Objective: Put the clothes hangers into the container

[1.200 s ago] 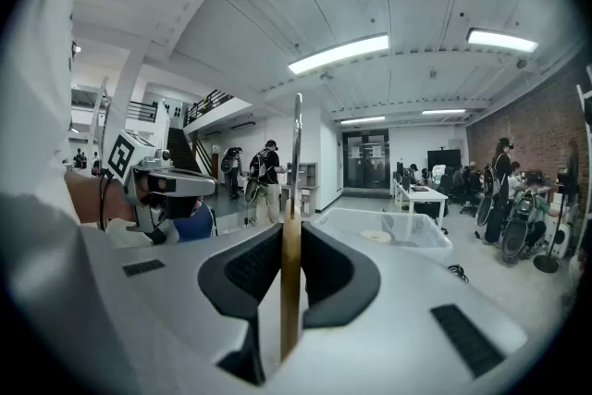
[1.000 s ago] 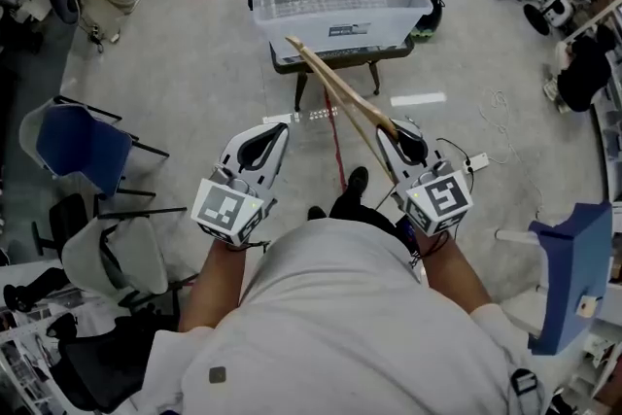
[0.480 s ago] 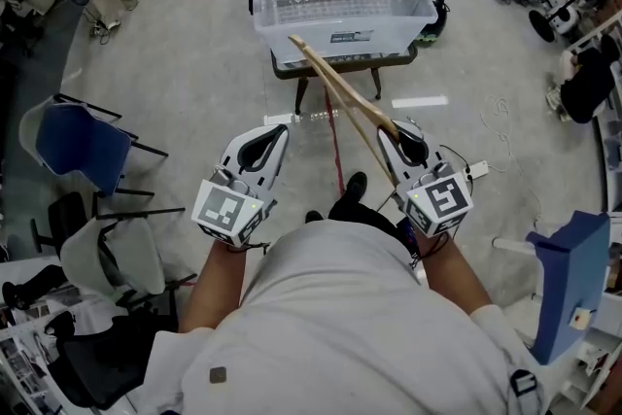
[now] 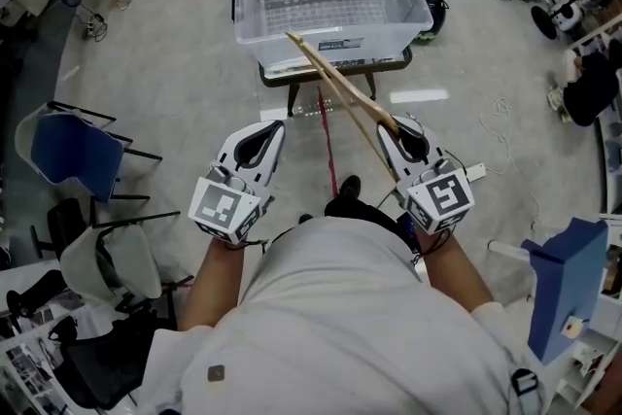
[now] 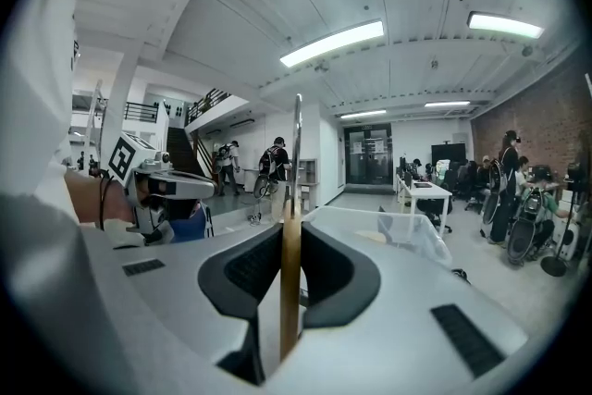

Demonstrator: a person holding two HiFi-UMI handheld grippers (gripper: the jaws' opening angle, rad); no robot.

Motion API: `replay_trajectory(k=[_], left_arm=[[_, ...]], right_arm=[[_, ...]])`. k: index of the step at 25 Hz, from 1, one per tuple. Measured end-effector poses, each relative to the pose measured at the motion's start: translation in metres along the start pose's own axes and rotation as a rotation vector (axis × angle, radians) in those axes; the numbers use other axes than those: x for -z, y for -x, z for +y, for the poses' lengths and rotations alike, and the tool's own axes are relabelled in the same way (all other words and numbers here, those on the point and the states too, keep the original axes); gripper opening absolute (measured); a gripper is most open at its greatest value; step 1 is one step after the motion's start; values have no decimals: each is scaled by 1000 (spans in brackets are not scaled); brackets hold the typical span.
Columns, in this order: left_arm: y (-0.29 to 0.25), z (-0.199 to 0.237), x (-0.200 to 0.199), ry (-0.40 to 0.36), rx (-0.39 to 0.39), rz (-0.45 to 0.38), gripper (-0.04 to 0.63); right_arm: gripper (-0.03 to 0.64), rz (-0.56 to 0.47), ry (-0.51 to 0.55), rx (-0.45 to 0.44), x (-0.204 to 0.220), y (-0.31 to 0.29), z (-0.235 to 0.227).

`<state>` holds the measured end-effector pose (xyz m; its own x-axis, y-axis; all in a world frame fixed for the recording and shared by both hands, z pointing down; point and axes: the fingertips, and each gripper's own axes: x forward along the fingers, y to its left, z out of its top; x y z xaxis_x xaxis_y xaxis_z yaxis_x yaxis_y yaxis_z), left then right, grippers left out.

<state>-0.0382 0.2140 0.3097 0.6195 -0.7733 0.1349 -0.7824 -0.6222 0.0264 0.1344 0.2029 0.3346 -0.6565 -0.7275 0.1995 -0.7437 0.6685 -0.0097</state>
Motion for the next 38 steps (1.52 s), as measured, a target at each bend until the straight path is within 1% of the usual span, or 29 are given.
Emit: replay_trajectory(k=[9, 12, 17, 23, 29, 34, 38], left_arm=[[-88, 6, -8, -5, 0, 21, 17], [-108, 11, -14, -22, -11, 27, 17], [-131, 16, -16, -25, -21, 40, 17], [-155, 27, -18, -25, -4, 33, 17], [-173, 57, -20, -16, 25, 21, 15], [-185, 91, -22, -1, 49, 13, 16], [-190, 134, -23, 17, 59, 13, 15]], right_arm=[[67, -5, -17, 13, -4, -10, -91], [67, -4, -23, 13, -8, -11, -110], [67, -13, -26, 21, -1, -13, -139], [67, -8, -34, 37, -1, -26, -156], [67, -11, -28, 64, -13, -53, -161], [67, 5, -6, 77, -18, -86, -162], [67, 12, 1, 88, -30, -130, -159]])
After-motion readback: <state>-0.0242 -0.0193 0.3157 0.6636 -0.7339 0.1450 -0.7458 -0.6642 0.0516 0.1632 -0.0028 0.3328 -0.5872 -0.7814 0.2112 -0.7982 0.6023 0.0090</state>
